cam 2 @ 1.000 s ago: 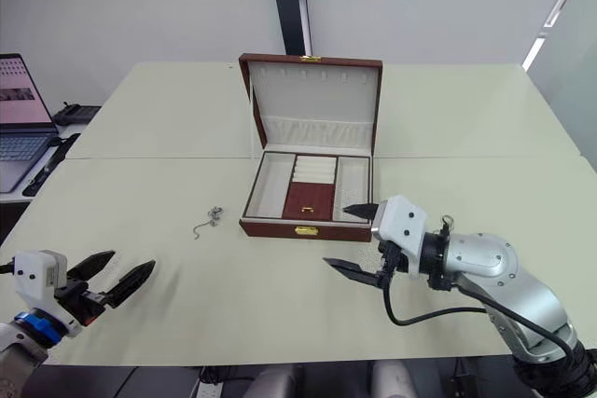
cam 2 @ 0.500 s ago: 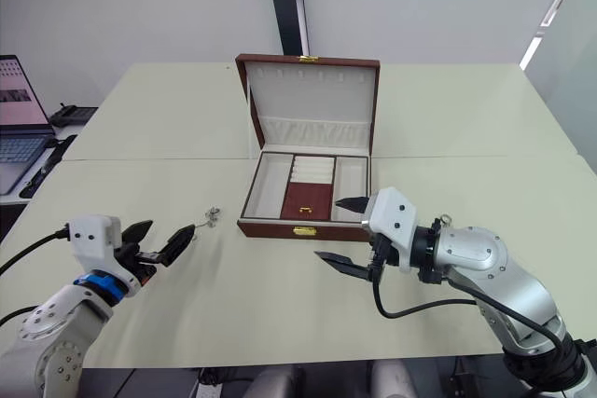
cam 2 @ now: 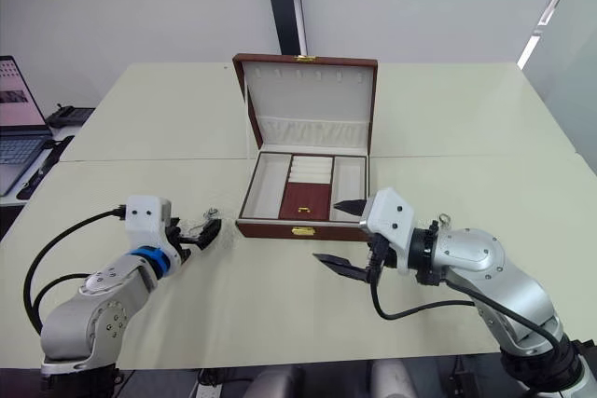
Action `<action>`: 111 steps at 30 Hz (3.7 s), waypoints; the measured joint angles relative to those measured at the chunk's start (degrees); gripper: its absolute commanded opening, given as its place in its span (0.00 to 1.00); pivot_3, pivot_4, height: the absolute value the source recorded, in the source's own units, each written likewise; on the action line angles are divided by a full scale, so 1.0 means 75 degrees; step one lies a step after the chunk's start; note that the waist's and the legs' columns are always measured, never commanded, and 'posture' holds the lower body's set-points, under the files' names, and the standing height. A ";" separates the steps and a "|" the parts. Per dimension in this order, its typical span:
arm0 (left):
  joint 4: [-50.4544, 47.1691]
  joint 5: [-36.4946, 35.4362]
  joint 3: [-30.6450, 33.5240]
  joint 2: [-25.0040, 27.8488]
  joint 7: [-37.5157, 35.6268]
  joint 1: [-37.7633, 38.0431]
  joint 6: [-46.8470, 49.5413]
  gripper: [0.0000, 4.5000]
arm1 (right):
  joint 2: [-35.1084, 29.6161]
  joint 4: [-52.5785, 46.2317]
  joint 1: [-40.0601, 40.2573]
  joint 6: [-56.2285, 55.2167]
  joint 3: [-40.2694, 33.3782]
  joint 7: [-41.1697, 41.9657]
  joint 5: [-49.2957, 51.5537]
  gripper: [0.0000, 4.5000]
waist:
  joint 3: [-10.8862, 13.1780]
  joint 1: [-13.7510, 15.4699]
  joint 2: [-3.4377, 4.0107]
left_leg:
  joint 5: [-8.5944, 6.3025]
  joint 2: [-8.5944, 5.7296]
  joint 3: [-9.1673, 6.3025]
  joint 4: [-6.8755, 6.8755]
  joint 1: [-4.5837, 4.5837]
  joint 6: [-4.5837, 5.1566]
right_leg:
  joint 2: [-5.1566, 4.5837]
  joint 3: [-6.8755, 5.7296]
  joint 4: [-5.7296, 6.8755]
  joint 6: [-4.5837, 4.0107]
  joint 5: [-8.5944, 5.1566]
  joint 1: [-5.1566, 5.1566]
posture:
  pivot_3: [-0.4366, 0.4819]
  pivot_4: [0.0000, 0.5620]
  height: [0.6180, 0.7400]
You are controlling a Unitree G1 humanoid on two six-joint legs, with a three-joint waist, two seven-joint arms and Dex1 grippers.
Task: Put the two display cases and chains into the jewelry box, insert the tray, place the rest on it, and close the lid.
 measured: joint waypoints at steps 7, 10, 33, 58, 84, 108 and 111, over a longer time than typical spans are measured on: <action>0.0010 0.0031 -0.0133 -0.0277 0.0188 -0.0387 0.0479 1.00 | -0.0009 0.0000 0.0152 -0.0090 0.0013 0.0030 -0.0058 0.99 | 0.0000 0.0003 -0.0001 | 0.0000 -0.0001 0.0002 0.0000 -0.0001 0.0000 | -0.0001 0.0001 0.0000 0.0000 0.0000 0.0000 | 0.48 0.27 1.00; 0.0013 0.0053 -0.0129 -0.0284 0.0243 -0.0395 0.0704 0.96 | -0.0055 -0.0001 0.0323 -0.0132 0.0015 0.0046 -0.0063 1.00 | 0.0000 0.0002 -0.0001 | 0.0000 -0.0002 0.0002 0.0001 -0.0001 0.0000 | -0.0001 0.0001 0.0000 0.0000 0.0000 0.0000 | 0.48 0.27 1.00; 0.1147 0.0728 -0.0289 0.0021 -0.0657 -0.0399 -0.0782 0.00 | -0.0184 -0.0005 0.0513 -0.0304 0.0025 0.0073 -0.0068 1.00 | -0.0004 0.0020 0.0004 | 0.0001 -0.0007 0.0001 0.0002 0.0001 -0.0001 | -0.0008 0.0001 -0.0001 0.0002 0.0001 0.0003 | 0.48 0.27 1.00; -0.0028 -0.0584 0.0817 0.1535 -0.3207 0.0156 -0.2454 0.00 | -0.0096 -0.0010 0.0328 -0.0222 -0.0033 -0.0015 -0.0024 1.00 | 0.0001 0.0008 0.0000 | 0.0000 -0.0001 0.0000 -0.0001 -0.0004 0.0001 | -0.0003 -0.0002 -0.0005 0.0002 0.0001 -0.0001 | 0.48 0.27 1.00; 0.2316 -0.0412 -0.2152 0.2618 -0.5445 -0.3869 -0.1040 0.00 | 0.0199 -0.0083 -0.0133 0.1045 -0.0778 -0.1254 0.0358 1.00 | 0.0007 -0.0030 0.0000 | 0.0000 -0.0001 0.0004 0.0000 -0.0010 0.0002 | 0.0009 -0.0002 0.0001 0.0002 0.0001 -0.0008 | 0.48 0.27 1.00; 0.1221 -0.0283 -0.2163 0.2434 -0.5178 -0.3856 0.0272 0.99 | 0.0144 -0.0215 -0.0021 0.1120 -0.0780 -0.1331 0.0315 1.00 | 0.0007 -0.0033 -0.0001 | 0.0000 0.0001 0.0000 0.0000 -0.0013 0.0002 | 0.0009 0.0003 0.0004 0.0002 0.0001 -0.0016 | 0.48 0.27 1.00; 0.1026 -0.0550 -0.1386 0.2531 -0.5191 -0.3642 0.0166 0.99 | 0.0080 -0.0227 -0.0021 0.1096 -0.0808 -0.1278 0.0331 1.00 | 0.0007 -0.0048 0.0000 | 0.0000 0.0002 0.0004 -0.0001 -0.0010 0.0002 | 0.0009 0.0007 0.0004 0.0002 0.0001 -0.0016 | 0.48 0.27 1.00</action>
